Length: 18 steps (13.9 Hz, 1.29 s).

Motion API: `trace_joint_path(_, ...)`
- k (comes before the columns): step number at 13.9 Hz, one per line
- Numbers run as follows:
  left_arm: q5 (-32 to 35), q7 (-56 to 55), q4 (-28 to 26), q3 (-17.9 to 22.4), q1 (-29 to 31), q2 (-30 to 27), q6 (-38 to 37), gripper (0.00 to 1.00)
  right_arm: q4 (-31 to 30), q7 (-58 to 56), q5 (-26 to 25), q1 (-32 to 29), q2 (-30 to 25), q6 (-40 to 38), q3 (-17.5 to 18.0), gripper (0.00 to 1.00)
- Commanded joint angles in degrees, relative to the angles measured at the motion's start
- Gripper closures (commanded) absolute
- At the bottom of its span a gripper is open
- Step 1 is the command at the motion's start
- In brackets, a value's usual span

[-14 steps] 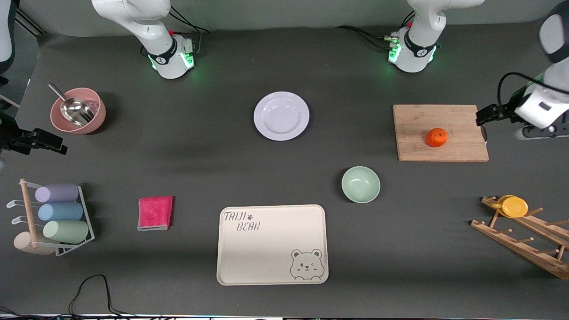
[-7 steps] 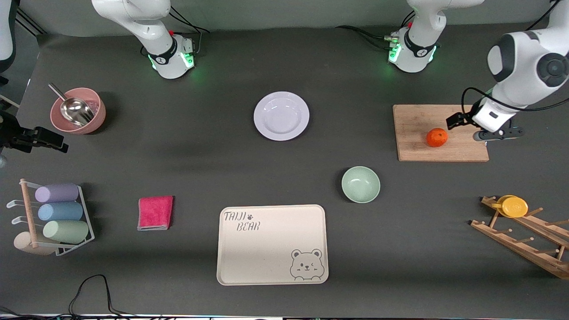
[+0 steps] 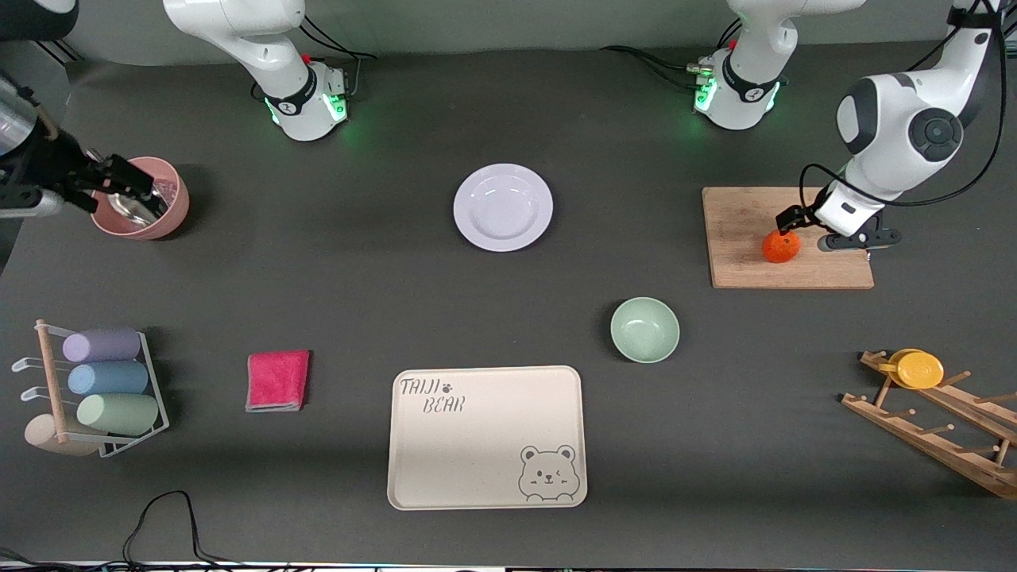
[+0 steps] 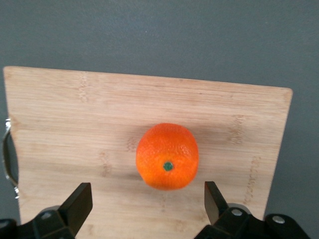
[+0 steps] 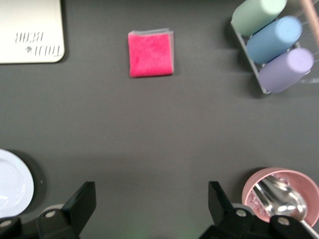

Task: Place orange and plate with both arms
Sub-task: 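Grasp the orange with the left gripper while the right gripper reaches the plate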

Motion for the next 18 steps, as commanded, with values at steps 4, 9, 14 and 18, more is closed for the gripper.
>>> trace_joint_path(4, -0.9, -0.2, -0.9, -0.3, -0.4, 5.9, 6.7, 0.00, -5.5, 1.4, 8.3, 1.2, -4.3, 0.2, -0.3, 0.00)
trace_joint_path(9, -0.9, -0.1, -1.6, -0.3, -0.5, 7.0, 7.2, 0.11, -11.9, 0.1, 21.3, 1.1, -5.2, 1.6, -0.5, 0.00)
trace_joint_path(14, -1.9, -0.5, -1.6, -0.5, -1.3, 7.7, 7.9, 0.24, -22.5, -7.1, 35.3, 1.1, -5.7, 9.8, -0.6, 0.00)
trace_joint_path(18, -2.0, -0.2, -1.4, -0.5, -1.4, 7.7, 7.8, 0.77, -30.7, -16.3, 47.4, 1.2, -5.7, 15.8, -0.4, 0.00)
